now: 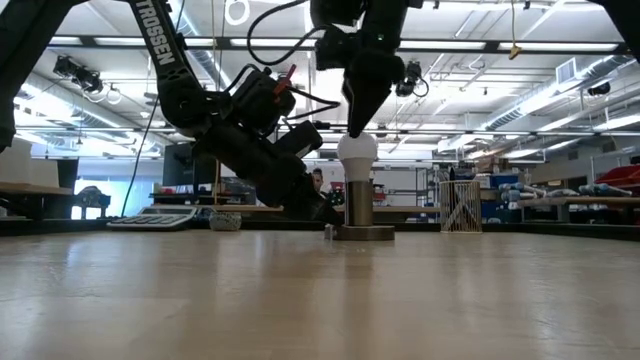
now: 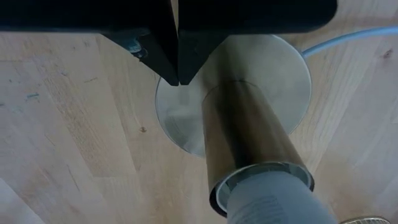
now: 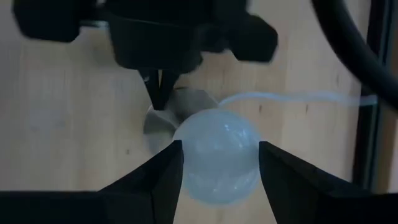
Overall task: Screw lightbulb
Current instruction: Remove the lightbulb from the lamp
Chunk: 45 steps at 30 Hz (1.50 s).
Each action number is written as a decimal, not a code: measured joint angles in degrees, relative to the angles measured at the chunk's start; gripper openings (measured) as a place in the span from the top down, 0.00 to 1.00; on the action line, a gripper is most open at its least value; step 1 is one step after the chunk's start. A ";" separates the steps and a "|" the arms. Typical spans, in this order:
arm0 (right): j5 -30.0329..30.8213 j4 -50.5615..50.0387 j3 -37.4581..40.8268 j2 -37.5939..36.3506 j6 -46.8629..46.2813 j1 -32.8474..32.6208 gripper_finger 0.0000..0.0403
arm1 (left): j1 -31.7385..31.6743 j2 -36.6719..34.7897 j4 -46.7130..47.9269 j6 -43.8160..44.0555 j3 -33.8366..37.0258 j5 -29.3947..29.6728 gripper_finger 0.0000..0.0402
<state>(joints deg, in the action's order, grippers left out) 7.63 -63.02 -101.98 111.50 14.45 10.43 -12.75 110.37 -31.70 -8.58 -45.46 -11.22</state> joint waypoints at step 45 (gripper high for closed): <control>3.22 -3.47 -0.07 -0.01 -53.37 -2.84 0.31 | 0.04 0.00 0.07 0.04 0.01 -0.76 1.00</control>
<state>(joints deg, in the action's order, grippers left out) 10.86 -66.49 -102.05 111.49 -38.92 7.59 -12.71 110.37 -31.64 -8.54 -45.45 -11.99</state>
